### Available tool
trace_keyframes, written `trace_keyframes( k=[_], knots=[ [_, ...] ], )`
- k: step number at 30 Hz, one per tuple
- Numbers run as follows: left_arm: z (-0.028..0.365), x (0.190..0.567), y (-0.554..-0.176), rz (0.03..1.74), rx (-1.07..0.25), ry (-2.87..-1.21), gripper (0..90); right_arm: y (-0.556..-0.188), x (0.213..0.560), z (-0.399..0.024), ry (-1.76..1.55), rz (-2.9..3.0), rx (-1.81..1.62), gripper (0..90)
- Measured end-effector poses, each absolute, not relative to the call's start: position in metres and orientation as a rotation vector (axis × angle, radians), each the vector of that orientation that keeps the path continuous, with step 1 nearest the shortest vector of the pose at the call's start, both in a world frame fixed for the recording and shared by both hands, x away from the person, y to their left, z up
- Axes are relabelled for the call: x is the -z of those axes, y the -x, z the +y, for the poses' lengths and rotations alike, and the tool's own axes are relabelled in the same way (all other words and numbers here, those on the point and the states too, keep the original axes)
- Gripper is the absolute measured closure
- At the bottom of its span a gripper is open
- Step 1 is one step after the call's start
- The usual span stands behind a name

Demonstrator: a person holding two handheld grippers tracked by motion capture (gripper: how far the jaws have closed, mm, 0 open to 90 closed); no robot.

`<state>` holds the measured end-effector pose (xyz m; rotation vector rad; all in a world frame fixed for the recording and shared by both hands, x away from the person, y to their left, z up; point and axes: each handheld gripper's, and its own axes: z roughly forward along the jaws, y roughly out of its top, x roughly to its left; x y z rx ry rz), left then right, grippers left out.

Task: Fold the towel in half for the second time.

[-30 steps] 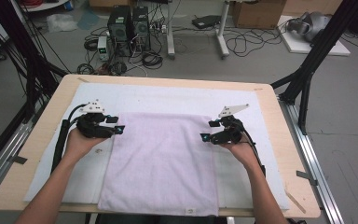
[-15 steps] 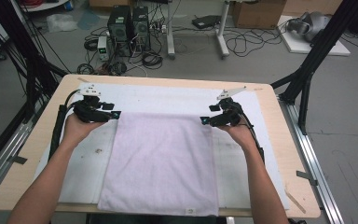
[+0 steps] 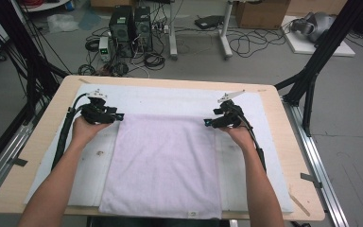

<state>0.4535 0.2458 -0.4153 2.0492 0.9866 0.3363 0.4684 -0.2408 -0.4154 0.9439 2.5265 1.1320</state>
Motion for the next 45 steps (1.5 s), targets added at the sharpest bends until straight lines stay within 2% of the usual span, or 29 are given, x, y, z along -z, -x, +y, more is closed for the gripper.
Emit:
trace_keyframes(
  k=[10, 14, 16, 18, 19, 21, 22, 23, 24, 29, 34, 45],
  knots=[
    [0.242, 0.438, -0.465, 1.073, -0.328, -2.06, 46.1, -0.48, 0.436, -0.246, -1.025, 2.525, -1.052, 27.4],
    [0.236, 0.442, -0.466, 1.072, -0.341, -2.073, 44.5, -0.481, 0.442, -0.249, -1.051, 2.523, -1.045, 32.1],
    [0.234, 0.442, -0.465, 1.069, -0.355, -2.083, 45.0, -0.48, 0.442, -0.249, -1.045, 2.516, -1.048, 38.2],
    [0.232, 0.441, -0.464, 1.051, -0.366, -2.1, 51.0, -0.478, 0.442, -0.248, -1.016, 2.529, -1.072, 50.3],
    [0.232, 0.441, -0.464, 1.044, -0.353, -2.1, 57.9, -0.476, 0.442, -0.247, -1.006, 2.532, -1.083, 57.3],
    [0.231, 0.441, -0.464, 1.032, -0.331, -2.098, 67.1, -0.475, 0.443, -0.247, -1.013, 2.544, -1.126, 65.8],
    [0.231, 0.441, -0.464, 1.022, -0.301, -2.094, 75.3, -0.475, 0.443, -0.248, -1.026, 2.551, -1.139, 70.0],
    [0.231, 0.441, -0.464, 1.026, -0.292, -2.089, 79.3, -0.476, 0.444, -0.248, -1.032, 2.561, -1.162, 77.4],
    [0.231, 0.441, -0.464, 1.027, -0.289, -2.089, 82.0, -0.476, 0.444, -0.248, -1.041, 2.588, -1.186, 80.6],
    [0.234, 0.433, -0.462, 1.035, -0.332, -2.07, 85.4, -0.475, 0.436, -0.245, -1.015, 2.584, -1.165, 82.9],
    [0.239, 0.41, -0.463, 1.03, -0.388, -1.988, 85.7, -0.477, 0.409, -0.246, -0.985, 2.539, -1.194, 83.4],
    [0.244, 0.321, -0.473, 0.928, -0.537, -1.84, 85.7, -0.489, 0.312, -0.252, -0.878, 2.363, -1.256, 83.5]
  ],
)
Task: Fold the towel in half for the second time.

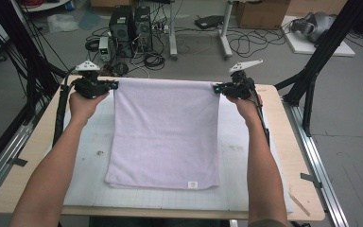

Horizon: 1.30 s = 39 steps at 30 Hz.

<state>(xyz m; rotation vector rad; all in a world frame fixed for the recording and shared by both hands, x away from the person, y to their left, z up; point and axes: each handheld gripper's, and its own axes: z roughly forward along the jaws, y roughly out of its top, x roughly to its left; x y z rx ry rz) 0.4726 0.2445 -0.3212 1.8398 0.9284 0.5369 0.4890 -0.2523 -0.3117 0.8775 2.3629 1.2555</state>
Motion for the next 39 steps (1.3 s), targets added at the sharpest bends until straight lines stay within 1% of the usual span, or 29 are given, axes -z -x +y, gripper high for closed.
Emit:
trace_keyframes(
  k=[3, 9, 12, 15, 19, 26, 34, 39],
  knots=[
    [0.245, 0.327, -0.473, 0.934, -0.506, -1.844, 85.7, -0.489, 0.313, -0.255, -0.902, 2.357, -1.294, 83.3],
    [0.248, 0.36, -0.464, 0.935, -0.444, -1.885, 85.6, -0.484, 0.349, -0.258, -0.959, 2.414, -1.33, 83.0],
    [0.251, 0.366, -0.456, 0.92, -0.424, -1.893, 85.5, -0.479, 0.36, -0.26, -0.974, 2.445, -1.347, 82.8],
    [0.253, 0.366, -0.446, 0.892, -0.42, -1.894, 85.4, -0.472, 0.359, -0.259, -0.948, 2.476, -1.348, 82.8],
    [0.255, 0.366, -0.431, 0.864, -0.421, -1.888, 85.2, -0.455, 0.354, -0.259, -0.882, 2.465, -1.371, 82.8],
    [0.258, 0.377, -0.398, 0.796, -0.399, -1.911, 84.8, -0.422, 0.363, -0.265, -0.838, 2.499, -1.405, 82.7],
    [0.27, 0.404, -0.356, 0.747, -0.346, -1.951, 84.9, -0.385, 0.384, -0.268, -0.787, 2.566, -1.426, 82.6],
    [0.276, 0.42, -0.338, 0.735, -0.3, -1.983, 84.6, -0.363, 0.4, -0.269, -0.783, 2.622, -1.428, 82.1]
  ],
)
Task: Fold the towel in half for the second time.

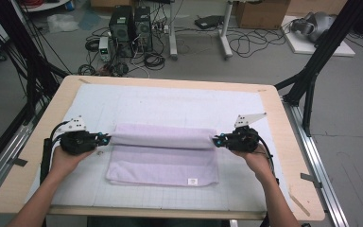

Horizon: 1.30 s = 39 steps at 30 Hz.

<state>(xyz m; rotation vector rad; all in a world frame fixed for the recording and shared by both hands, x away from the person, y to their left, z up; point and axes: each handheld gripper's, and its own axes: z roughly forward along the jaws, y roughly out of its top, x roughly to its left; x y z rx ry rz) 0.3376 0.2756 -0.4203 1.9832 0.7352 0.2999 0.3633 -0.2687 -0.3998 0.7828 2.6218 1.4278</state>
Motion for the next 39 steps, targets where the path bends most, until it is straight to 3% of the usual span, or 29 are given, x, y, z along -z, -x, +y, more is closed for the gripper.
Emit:
trace_keyframes(
  k=[5, 13, 16, 24, 30, 32, 35, 37, 39],
  knots=[
    [0.276, 0.43, -0.323, 0.706, -0.254, -2.045, 78.9, -0.349, 0.408, -0.27, -0.77, 2.648, -1.386, 78.0],
    [0.278, 0.421, -0.31, 0.691, -0.223, -2.061, 53.1, -0.331, 0.405, -0.289, -0.817, 2.573, -1.474, 63.0],
    [0.27, 0.417, -0.309, 0.657, -0.218, -2.067, 52.3, -0.33, 0.406, -0.283, -0.805, 2.586, -1.447, 58.5],
    [0.253, 0.435, -0.321, 0.662, -0.199, -2.141, 56.2, -0.331, 0.422, -0.259, -0.755, 2.694, -1.293, 52.6],
    [0.249, 0.442, -0.318, 0.663, -0.227, -2.168, 66.7, -0.328, 0.436, -0.252, -0.74, 2.734, -1.261, 53.5],
    [0.249, 0.442, -0.318, 0.662, -0.235, -2.173, 71.6, -0.326, 0.441, -0.252, -0.73, 2.715, -1.274, 57.5],
    [0.245, 0.441, -0.318, 0.65, -0.255, -2.189, 80.6, -0.324, 0.442, -0.253, -0.72, 2.702, -1.275, 72.9],
    [0.245, 0.439, -0.318, 0.664, -0.249, -2.179, 82.5, -0.324, 0.441, -0.253, -0.699, 2.712, -1.268, 82.0],
    [0.248, 0.435, -0.317, 0.673, -0.249, -2.165, 82.7, -0.323, 0.438, -0.252, -0.677, 2.71, -1.258, 84.0]
  ],
)
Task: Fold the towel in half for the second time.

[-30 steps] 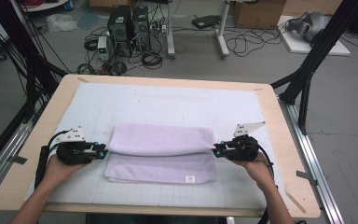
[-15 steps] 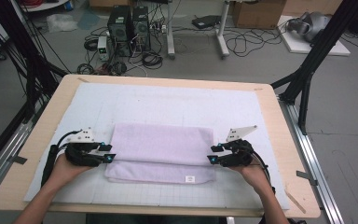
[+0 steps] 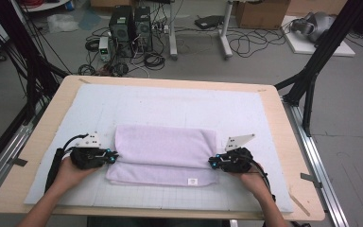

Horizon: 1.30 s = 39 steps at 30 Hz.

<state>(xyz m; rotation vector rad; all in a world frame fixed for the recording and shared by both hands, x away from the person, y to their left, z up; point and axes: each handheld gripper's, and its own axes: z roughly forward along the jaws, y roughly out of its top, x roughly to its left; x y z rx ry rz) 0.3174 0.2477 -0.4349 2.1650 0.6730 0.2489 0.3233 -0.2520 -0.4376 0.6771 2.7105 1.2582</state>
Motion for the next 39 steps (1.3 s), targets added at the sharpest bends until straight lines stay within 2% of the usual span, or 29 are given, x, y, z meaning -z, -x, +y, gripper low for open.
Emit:
trace_keyframes(
  k=[9, 16, 18, 20, 21, 27, 33, 39],
  knots=[
    [0.257, 0.394, -0.294, 0.637, -0.278, -2.081, 82.7, -0.314, 0.401, -0.265, -0.663, 2.608, -1.416, 84.8],
    [0.26, 0.403, -0.256, 0.596, -0.238, -2.109, 82.4, -0.283, 0.401, -0.265, -0.599, 2.646, -1.441, 84.9],
    [0.26, 0.41, -0.251, 0.587, -0.214, -2.124, 78.3, -0.277, 0.409, -0.263, -0.588, 2.697, -1.442, 81.4],
    [0.259, 0.413, -0.25, 0.594, -0.21, -2.126, 68.1, -0.275, 0.413, -0.262, -0.596, 2.704, -1.445, 76.1],
    [0.259, 0.413, -0.251, 0.599, -0.212, -2.122, 63.9, -0.276, 0.414, -0.262, -0.605, 2.695, -1.458, 74.0],
    [0.258, 0.414, -0.262, 0.641, -0.228, -2.104, 57.9, -0.282, 0.416, -0.256, -0.617, 2.688, -1.44, 67.9],
    [0.255, 0.414, -0.28, 0.674, -0.254, -2.08, 58.0, -0.299, 0.413, -0.257, -0.669, 2.625, -1.41, 66.7],
    [0.245, 0.407, -0.313, 0.728, -0.325, -2.035, 60.7, -0.336, 0.407, -0.249, -0.734, 2.562, -1.368, 67.7]
  ],
)
